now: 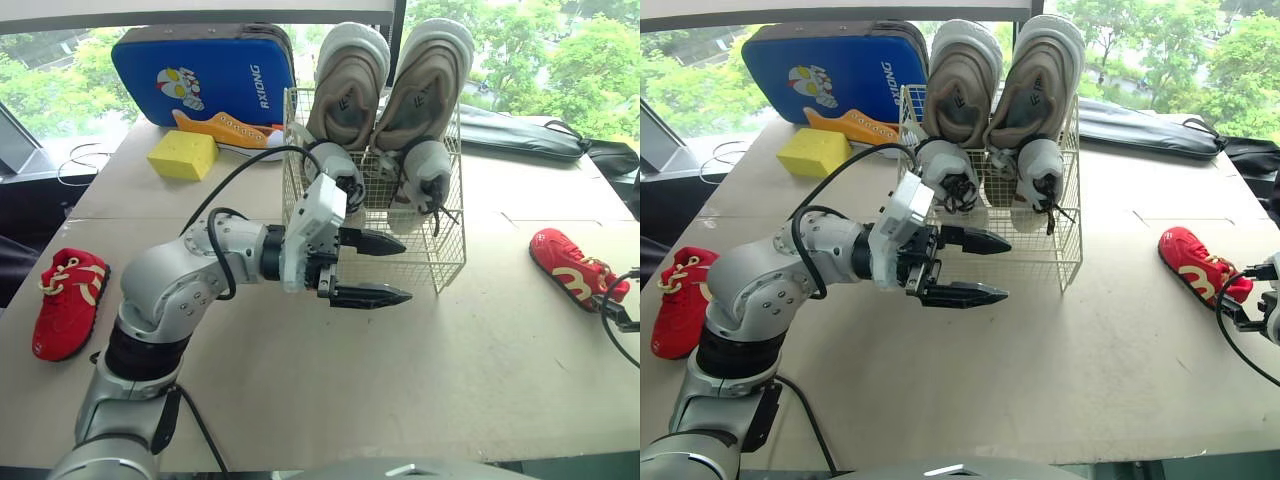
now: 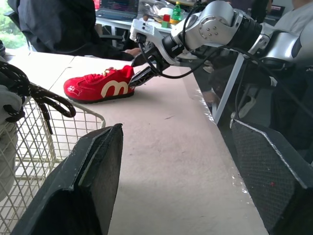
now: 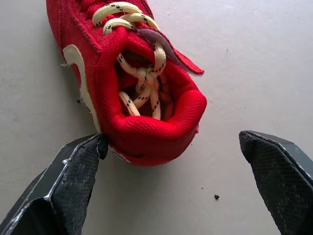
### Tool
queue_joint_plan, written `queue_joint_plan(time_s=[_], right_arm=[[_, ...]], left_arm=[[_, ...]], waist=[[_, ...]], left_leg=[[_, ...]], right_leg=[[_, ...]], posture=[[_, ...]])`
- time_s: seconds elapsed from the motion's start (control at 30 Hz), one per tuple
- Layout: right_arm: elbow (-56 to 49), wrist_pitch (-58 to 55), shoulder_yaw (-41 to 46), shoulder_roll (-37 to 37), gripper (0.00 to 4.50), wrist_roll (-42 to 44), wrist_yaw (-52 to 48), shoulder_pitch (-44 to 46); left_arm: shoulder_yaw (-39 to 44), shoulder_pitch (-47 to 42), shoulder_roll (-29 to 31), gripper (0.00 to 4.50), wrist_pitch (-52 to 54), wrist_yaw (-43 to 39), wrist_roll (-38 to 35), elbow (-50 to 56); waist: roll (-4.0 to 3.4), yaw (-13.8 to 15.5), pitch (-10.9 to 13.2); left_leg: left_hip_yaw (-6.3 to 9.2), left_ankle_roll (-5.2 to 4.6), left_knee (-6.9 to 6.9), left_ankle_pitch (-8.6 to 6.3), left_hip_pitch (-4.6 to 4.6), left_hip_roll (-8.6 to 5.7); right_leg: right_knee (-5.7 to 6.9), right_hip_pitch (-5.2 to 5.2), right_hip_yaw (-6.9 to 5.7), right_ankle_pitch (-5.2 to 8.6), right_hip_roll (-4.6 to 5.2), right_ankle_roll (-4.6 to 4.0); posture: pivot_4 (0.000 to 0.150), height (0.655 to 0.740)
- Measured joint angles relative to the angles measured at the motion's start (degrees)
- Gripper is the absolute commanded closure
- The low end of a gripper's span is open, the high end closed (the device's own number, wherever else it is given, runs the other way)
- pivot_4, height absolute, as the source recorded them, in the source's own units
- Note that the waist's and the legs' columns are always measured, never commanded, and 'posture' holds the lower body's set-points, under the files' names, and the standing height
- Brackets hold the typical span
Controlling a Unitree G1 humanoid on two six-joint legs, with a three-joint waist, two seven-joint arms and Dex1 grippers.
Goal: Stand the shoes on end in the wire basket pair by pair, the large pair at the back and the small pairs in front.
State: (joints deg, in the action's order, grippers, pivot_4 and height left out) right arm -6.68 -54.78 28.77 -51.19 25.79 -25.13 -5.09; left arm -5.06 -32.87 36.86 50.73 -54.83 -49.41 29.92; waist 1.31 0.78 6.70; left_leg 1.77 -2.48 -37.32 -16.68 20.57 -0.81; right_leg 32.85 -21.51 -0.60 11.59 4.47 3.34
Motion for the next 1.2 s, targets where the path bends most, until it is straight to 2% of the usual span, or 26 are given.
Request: queue_joint_plan(time_s=[0.2, 0.3, 0.37, 0.4, 0.53, 0.63, 0.8, 0.93, 1.03, 1.07, 1.2], right_arm=[[2.88, 0.04, -1.40, 0.20, 0.00, -0.54, -1.83, 3.44], [3.88, 0.04, -2.13, 0.48, 0.83, -0.61, -2.32, 4.69], [4.41, 0.19, -3.30, 0.62, 1.65, -0.83, -2.82, 5.32], [4.72, 0.51, -3.38, 0.90, 2.25, -1.21, -2.87, 5.63], [5.39, 1.72, -4.29, 1.07, 3.77, -1.90, -3.30, 6.00], [4.80, 4.07, -4.36, 1.89, 4.42, -2.41, -3.94, 5.32], [-2.91, 17.14, -3.60, 2.02, 4.50, -3.66, -11.49, -3.14], [-8.63, 30.47, 1.23, 1.06, 4.50, -4.00, -20.31, -7.47], [-11.41, 35.64, 9.24, -3.29, 4.50, -1.56, -28.61, -7.51], [-11.62, 37.89, 12.43, -7.04, 4.50, -1.08, -34.45, -8.09], [-10.28, 43.70, 19.11, -18.57, 4.50, -1.91, -48.70, -6.92]], left_arm=[[1.53, -0.08, 0.06, 0.66, 1.27, 2.88, -2.27, 0.90], [2.60, -0.60, 0.07, 0.63, 1.37, 4.01, -2.89, 0.89], [2.73, -0.57, 0.13, 0.63, 1.36, 4.03, -3.16, 0.89], [2.73, -0.56, 0.25, 0.63, 1.35, 4.02, -3.18, 0.89], [2.82, -0.30, 0.63, 0.63, 1.29, 4.02, -3.17, 0.87], [2.85, 0.39, 0.72, 0.63, 1.22, 4.07, -3.18, 0.86], [5.11, 1.05, -1.70, 0.63, 0.63, 6.83, -3.79, -1.36], [6.33, 0.43, -3.07, 0.63, 0.70, 8.34, -4.94, -4.15], [8.97, -2.74, -3.30, 0.63, 5.59, 10.15, -11.16, -8.12], [9.68, -4.67, -2.46, 0.63, 9.67, 10.36, -15.83, -11.11], [11.16, -11.72, 0.55, 0.63, 19.76, 11.63, -23.94, -19.16]], waist=[[0.02, -0.03, -0.01], [0.01, -0.11, -0.02], [0.04, -0.12, -0.03], [0.08, -0.12, -0.06], [0.10, -0.11, -0.07], [0.09, -0.10, -0.07], [-0.10, 0.08, 0.04], [-0.16, -0.01, 0.07], [-0.09, -0.02, 0.08], [-0.14, 0.01, 0.14], [-0.13, -0.08, 0.20]], left_leg=[[-0.03, 0.00, -0.02, 0.00, -0.02, 0.00], [-0.04, 0.00, -0.02, 0.00, -0.04, 0.00], [-0.05, 0.01, -0.02, 0.00, -0.04, 0.01], [-0.06, 0.01, -0.02, 0.00, -0.04, 0.01], [-0.06, 0.01, -0.03, 0.00, -0.05, 0.01], [-0.05, 0.01, -0.02, 0.00, -0.06, 0.03], [0.01, 0.02, -0.02, 0.01, -0.03, 0.04], [-0.03, 0.02, -0.06, 0.01, -0.05, 0.03], [0.01, 0.02, -0.08, 0.00, -0.12, 0.05], [0.01, 0.01, -0.09, 0.00, -0.12, 0.05], [0.02, 0.01, -0.05, 0.00, -0.21, 0.09]], right_leg=[[0.01, 0.00, 0.08, 0.00, -0.05, 0.00], [0.01, 0.00, 0.11, 0.00, -0.09, 0.00], [0.01, 0.00, 0.13, 0.00, -0.09, 0.00], [0.01, 0.00, 0.15, 0.00, -0.11, 0.00], [0.01, 0.01, 0.30, 0.00, -0.22, 0.00], [0.01, 0.00, 0.34, 0.00, -0.27, 0.00], [0.01, 0.00, 0.34, 0.00, -0.29, 0.03], [0.01, 0.02, 0.44, 0.00, -0.31, 0.05], [0.02, 0.04, 0.47, 0.00, -0.37, 0.05], [0.04, 0.09, 0.47, 0.00, -0.38, 0.05], [0.03, 0.10, 0.45, 0.09, -0.40, 0.17]], posture=[[0.150, 0.7400], [0.150, 0.7400], [0.150, 0.7400], [0.150, 0.7400], [0.150, 0.7400], [0.150, 0.7400], [0.150, 0.7400], [0.150, 0.7400], [0.150, 0.7400], [0.150, 0.7400], [0.150, 0.7400]])
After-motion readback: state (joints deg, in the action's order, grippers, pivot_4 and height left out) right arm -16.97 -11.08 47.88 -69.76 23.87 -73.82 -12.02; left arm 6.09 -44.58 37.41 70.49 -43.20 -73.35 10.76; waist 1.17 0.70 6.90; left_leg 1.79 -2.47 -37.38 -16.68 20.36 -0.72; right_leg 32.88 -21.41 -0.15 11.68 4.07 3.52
